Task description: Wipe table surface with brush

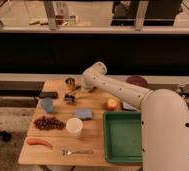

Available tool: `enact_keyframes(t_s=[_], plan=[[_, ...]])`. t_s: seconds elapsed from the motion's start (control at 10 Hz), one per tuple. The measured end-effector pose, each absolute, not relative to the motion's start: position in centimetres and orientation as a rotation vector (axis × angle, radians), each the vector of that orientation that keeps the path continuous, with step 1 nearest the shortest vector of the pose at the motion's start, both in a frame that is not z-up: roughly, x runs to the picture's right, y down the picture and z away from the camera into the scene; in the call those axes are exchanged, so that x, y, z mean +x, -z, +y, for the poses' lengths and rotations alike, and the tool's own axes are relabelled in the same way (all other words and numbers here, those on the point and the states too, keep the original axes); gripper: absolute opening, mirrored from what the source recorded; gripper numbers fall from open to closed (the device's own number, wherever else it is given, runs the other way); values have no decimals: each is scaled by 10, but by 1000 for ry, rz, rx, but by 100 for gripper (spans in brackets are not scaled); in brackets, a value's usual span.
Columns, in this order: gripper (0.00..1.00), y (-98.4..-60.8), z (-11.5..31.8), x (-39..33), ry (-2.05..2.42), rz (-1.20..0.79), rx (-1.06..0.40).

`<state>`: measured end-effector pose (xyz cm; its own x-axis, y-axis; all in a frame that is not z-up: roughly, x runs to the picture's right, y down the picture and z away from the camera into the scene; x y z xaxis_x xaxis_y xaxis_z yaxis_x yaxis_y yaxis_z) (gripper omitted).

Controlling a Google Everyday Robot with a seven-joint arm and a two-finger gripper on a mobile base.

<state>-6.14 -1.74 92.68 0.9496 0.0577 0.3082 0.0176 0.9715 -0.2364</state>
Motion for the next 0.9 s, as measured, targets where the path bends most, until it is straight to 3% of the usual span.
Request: enact_keyframes(t_s=[0.5,0.9], plan=[[5,-916,17,-63,-35,-342,-278],[5,-917,18,-54,-61,-321,-268]])
